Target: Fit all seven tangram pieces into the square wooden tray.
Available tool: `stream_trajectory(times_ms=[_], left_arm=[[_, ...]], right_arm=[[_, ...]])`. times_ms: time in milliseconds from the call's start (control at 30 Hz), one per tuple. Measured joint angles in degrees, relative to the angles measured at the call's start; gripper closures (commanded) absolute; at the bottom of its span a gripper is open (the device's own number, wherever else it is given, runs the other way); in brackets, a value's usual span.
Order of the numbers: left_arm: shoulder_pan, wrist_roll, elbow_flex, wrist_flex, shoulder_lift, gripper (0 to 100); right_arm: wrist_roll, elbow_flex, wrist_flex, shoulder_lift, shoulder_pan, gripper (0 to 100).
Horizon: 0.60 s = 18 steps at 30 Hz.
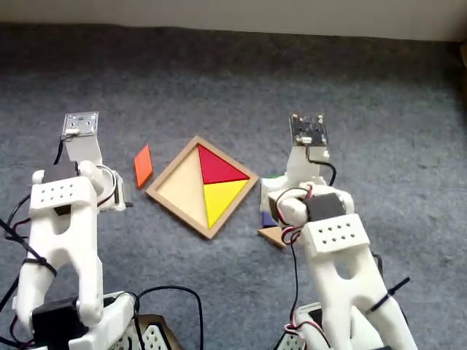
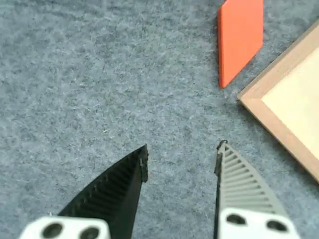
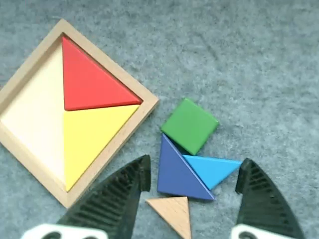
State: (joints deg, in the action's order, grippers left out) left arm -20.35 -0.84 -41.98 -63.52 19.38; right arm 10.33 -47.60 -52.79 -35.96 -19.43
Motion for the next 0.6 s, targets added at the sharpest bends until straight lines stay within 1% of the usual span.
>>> stream_trajectory(times_ms=[233, 333, 467, 600], left_arm=[[-0.1, -0.2, -7.2, 6.1, 0.0, 77], [-0.1, -0.2, -7.9, 7.3, 0.0, 77], [-0.1, -0.2, -7.9, 7.6, 0.1, 77], [-0.1, -0.2, -7.9, 7.6, 0.1, 77]], right_arm=[[9.4, 14.6, 0.7, 23.4, -0.1, 72.0], [12.1, 20.7, 0.7, 32.6, -0.1, 72.0], [13.2, 26.0, 0.7, 42.3, 0.0, 72.0], [13.2, 27.9, 0.8, 47.1, -0.1, 72.1]])
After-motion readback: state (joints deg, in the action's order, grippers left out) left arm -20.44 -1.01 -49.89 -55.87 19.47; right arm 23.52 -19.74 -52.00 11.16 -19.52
